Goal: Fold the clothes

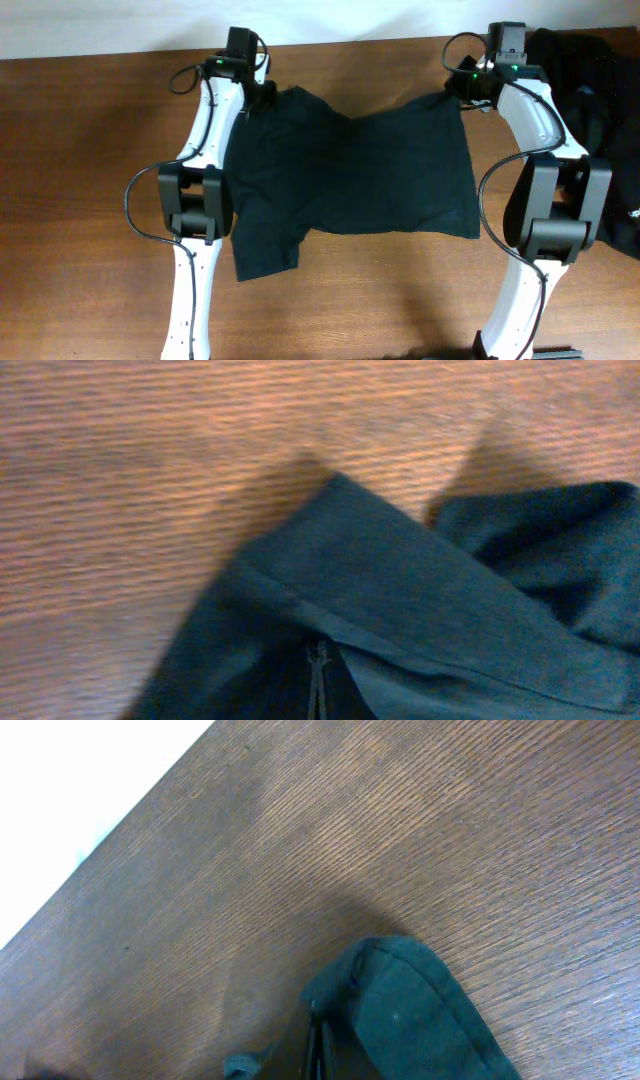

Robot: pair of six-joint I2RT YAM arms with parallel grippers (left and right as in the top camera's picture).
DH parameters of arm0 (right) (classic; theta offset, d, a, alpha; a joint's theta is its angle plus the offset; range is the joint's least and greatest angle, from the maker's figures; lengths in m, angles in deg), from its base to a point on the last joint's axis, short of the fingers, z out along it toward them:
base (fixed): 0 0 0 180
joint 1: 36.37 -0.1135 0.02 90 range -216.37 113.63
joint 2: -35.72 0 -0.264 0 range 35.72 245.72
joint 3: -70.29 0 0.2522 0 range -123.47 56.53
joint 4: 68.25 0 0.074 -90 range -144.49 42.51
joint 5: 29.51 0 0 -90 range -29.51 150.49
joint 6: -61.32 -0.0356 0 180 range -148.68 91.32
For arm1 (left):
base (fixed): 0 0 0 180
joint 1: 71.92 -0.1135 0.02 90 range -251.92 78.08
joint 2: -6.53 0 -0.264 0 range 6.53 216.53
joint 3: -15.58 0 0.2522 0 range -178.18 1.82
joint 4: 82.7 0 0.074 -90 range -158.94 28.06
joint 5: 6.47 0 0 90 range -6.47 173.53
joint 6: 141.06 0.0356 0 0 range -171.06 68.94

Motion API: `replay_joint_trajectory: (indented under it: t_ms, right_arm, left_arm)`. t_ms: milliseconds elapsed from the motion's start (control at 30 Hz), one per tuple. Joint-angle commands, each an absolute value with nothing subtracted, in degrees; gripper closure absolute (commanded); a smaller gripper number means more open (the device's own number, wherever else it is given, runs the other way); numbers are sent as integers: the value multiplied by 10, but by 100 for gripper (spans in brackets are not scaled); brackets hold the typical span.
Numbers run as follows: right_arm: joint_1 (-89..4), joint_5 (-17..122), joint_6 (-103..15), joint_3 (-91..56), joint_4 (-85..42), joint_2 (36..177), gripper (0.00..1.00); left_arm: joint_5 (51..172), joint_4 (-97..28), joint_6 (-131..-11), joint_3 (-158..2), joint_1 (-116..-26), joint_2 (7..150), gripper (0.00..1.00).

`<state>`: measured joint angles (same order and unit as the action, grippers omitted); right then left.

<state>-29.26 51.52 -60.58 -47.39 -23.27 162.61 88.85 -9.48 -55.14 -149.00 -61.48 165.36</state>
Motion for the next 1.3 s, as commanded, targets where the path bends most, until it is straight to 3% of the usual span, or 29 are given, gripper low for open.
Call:
replay_joint_trajectory:
  t_ms: [0,233,367,567,833,1267]
  right_arm:
    - [-296,532,-607,-469,-234,1636,96]
    - [-296,533,-607,-469,-234,1637,96]
    - [-296,533,-607,-469,-233,1637,96]
    - [-296,533,-607,-469,-233,1637,96]
    - [-296,537,-610,-469,-246,1639,96]
    - [-297,537,-637,-469,-285,1677,96]
  left_arm:
    - [881,-99,-549,-1489,-643,1680,100]
    - [930,-88,-549,-1499,-653,1675,100]
    - [839,-43,-574,-1561,-653,1665,100]
    - [843,-7,-574,-1606,-678,1665,100]
    - [989,-17,-574,-1605,-689,1665,100]
    - [986,-41,-541,-1599,-640,1672,100]
